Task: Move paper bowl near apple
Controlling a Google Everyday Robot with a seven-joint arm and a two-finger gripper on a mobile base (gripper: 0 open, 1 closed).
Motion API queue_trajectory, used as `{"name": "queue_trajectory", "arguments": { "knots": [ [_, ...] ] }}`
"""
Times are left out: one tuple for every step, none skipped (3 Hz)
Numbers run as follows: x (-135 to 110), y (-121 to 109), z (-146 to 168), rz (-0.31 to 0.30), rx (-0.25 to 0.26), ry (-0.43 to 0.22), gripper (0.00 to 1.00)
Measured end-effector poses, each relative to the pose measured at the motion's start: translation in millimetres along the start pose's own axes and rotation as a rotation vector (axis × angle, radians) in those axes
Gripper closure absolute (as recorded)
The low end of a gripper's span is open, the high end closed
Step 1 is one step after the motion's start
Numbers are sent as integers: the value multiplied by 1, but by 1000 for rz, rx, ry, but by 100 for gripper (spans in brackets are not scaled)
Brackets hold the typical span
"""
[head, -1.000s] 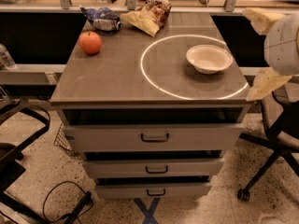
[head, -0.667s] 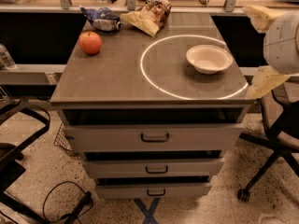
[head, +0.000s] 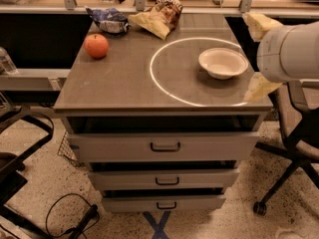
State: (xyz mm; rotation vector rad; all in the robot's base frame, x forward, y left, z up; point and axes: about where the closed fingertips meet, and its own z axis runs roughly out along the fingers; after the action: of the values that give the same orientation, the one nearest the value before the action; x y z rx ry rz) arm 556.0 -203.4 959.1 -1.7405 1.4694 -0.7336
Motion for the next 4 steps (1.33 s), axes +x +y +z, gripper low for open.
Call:
{"name": "queue_trajectory", "arguments": {
  "knots": [
    [5, -19, 30, -6, 94, 0, 0],
    [19, -38, 61, -20, 142, 6, 0],
    [30, -45, 83, -18, 148, 3, 0],
    [37, -41, 102, -5, 129, -16, 0]
  ]
}}
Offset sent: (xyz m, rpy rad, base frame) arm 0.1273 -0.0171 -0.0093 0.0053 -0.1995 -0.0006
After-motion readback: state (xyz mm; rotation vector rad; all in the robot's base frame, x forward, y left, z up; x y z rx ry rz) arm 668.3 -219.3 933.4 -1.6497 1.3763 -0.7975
